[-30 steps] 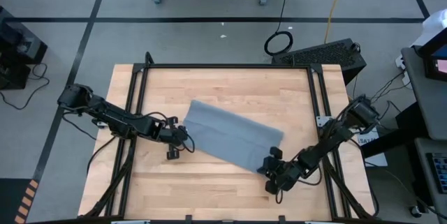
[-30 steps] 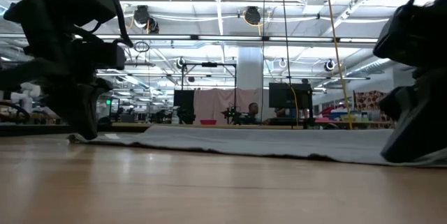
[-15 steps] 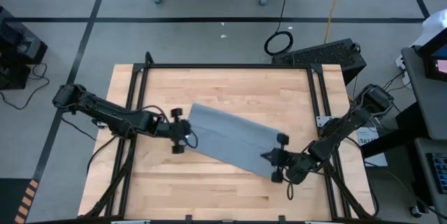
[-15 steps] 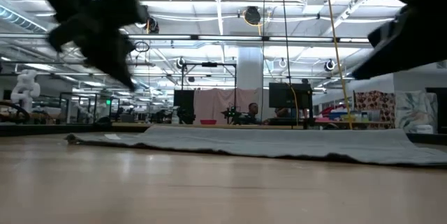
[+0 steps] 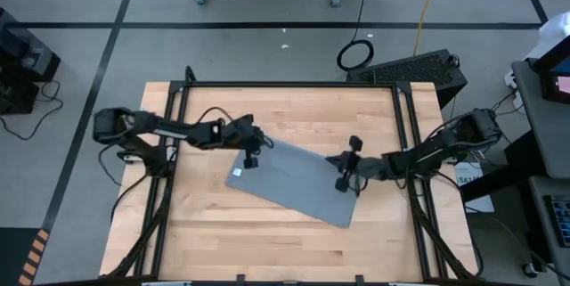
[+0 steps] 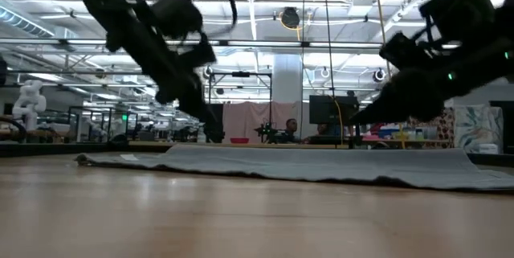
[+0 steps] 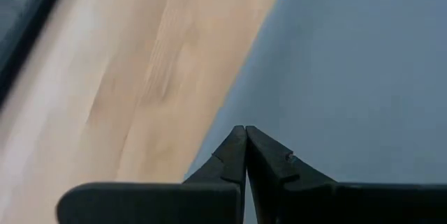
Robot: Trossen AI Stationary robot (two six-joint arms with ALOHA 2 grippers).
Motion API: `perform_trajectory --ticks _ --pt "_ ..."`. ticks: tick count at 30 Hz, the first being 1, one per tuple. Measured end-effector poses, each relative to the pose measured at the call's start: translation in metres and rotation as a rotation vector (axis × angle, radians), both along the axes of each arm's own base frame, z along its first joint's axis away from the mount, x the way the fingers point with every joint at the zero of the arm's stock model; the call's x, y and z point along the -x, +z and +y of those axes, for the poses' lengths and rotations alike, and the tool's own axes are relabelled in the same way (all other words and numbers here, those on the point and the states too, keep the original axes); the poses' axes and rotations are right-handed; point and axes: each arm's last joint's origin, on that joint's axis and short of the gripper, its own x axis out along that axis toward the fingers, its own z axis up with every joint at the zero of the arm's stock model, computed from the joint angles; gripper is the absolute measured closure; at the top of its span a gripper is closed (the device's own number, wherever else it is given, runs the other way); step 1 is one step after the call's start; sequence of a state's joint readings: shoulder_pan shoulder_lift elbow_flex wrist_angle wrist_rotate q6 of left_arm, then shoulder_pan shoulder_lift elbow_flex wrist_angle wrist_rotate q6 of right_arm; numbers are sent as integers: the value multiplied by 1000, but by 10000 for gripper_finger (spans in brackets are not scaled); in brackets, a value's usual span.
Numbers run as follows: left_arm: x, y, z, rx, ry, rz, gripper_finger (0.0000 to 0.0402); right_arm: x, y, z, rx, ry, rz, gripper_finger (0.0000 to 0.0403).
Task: Roll towel
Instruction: Fold the gray towel on the table
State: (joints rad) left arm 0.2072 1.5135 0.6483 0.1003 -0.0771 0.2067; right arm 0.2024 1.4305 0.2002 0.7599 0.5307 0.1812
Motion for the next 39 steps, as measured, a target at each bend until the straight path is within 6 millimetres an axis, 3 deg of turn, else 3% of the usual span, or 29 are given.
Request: perform_trajectory --ticks 5,11,18,22,26,30,39 --pt "4 -35 24 52 90 145 388 17 -15 -5 -91 8 -24 403" --pt "8 -46 36 86 151 190 388 20 -33 -6 -108 -28 68 403" --pt "23 -19 31 103 154 205 389 19 -43 -7 -101 -106 63 403" --pt "15 15 29 71 110 -14 388 10 -30 -6 -88 -71 -68 403" --pt "7 23 27 106 20 -130 389 -1 -16 -7 -31 -51 -140 403" --pt "4 4 28 139 15 -52 388 -10 -16 -11 5 -34 -120 403" --pt "2 -42 36 124 89 150 388 -6 -52 -22 -56 -88 44 403"
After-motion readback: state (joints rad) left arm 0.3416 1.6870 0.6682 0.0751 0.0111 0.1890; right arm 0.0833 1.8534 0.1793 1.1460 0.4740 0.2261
